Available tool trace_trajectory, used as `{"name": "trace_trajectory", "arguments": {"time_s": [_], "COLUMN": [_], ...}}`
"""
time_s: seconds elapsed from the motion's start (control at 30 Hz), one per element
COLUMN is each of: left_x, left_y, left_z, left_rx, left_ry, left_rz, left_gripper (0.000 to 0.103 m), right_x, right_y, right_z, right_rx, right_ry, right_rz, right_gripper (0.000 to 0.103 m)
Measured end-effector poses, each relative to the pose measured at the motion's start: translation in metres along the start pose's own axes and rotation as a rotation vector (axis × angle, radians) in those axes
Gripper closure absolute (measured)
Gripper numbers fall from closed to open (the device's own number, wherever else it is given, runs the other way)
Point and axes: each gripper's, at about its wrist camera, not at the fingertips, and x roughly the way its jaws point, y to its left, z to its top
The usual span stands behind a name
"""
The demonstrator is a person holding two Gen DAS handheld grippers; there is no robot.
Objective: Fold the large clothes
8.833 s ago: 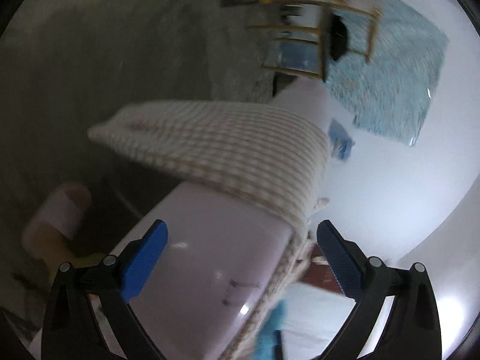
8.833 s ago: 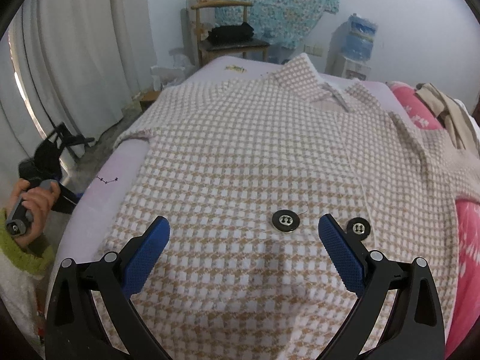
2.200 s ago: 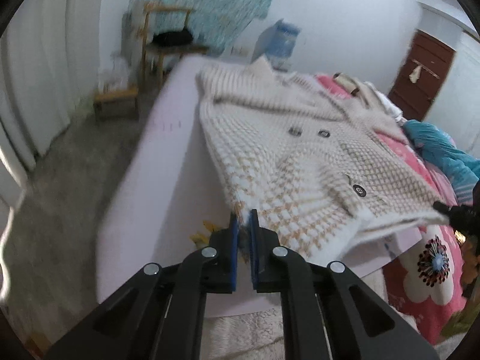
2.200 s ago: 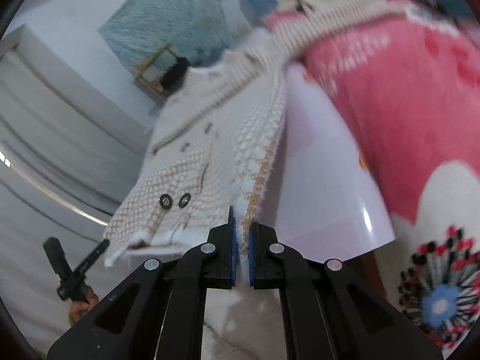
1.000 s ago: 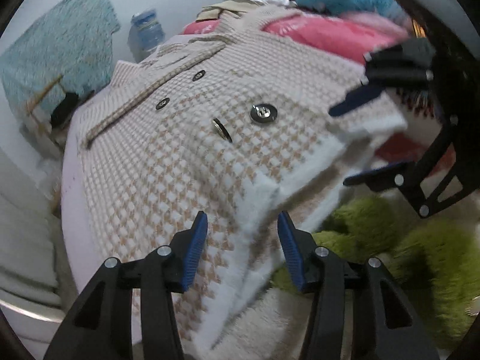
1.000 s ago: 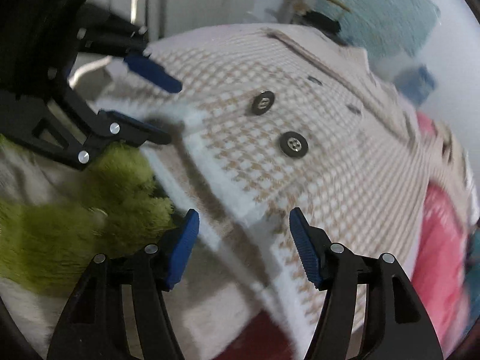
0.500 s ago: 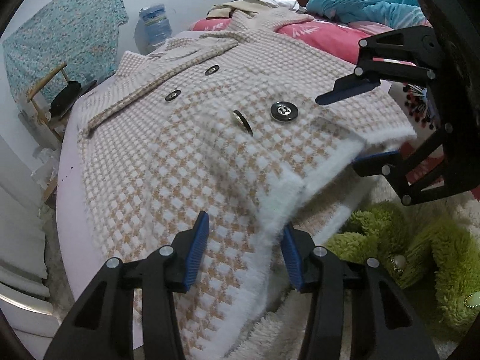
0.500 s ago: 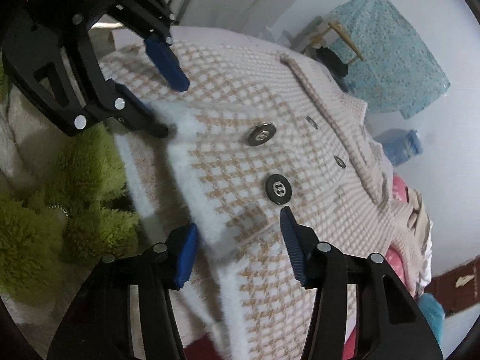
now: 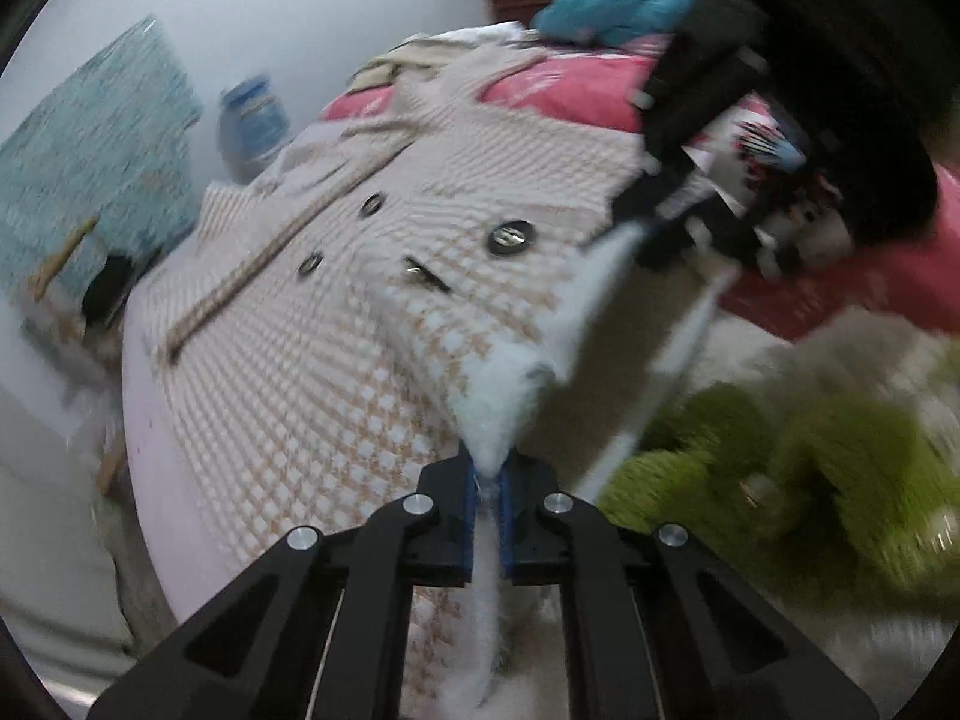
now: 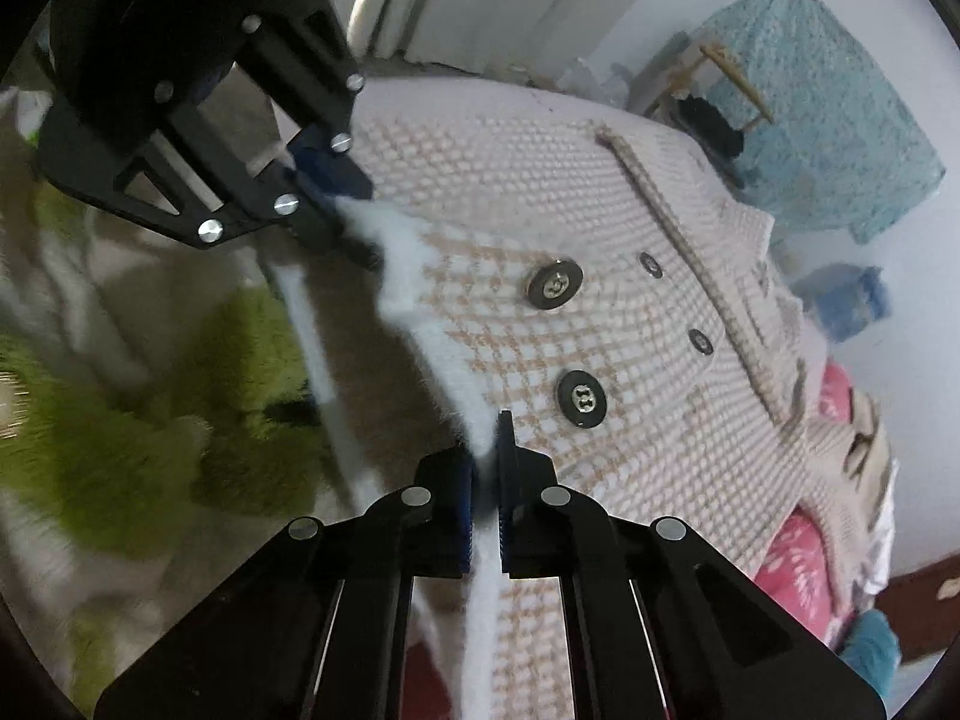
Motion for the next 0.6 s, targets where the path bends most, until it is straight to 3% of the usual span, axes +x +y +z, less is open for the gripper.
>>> {"name": "trace_trajectory", "arguments": {"time_s": [0.17, 0.3, 0.53, 0.6], "left_x": [-0.014, -0.012, 0.025, 0.026], "left_y": [-0.004, -0.009, -0.011, -0.006], "left_z": [-0.001, -0.006, -0.02, -0.019], "left_rx": [0.112, 0.155, 0.111, 0.08], "left_ry": [0.029, 0.053, 0.147, 0.154], "left_rz": [-0.039, -0.07, -0.131, -0.141], "left_gripper": [0.099, 0.1, 0.098, 0.096], "right_x": [-0.021, -0.014, 0.034, 0.034], "right_y": [-0.009, 0.003, 0.028, 0.027], "right_z": [-0.003, -0.009, -0.021, -0.02], "right_rx": [0.013, -0.024, -0.079, -0.058], "right_ry": [0.01, 0.054, 0.154, 0.161], "right_rz": [0.073, 0.121, 0.142, 0.16], "right_gripper": [0.099, 0.099, 0.096, 0.088]}}
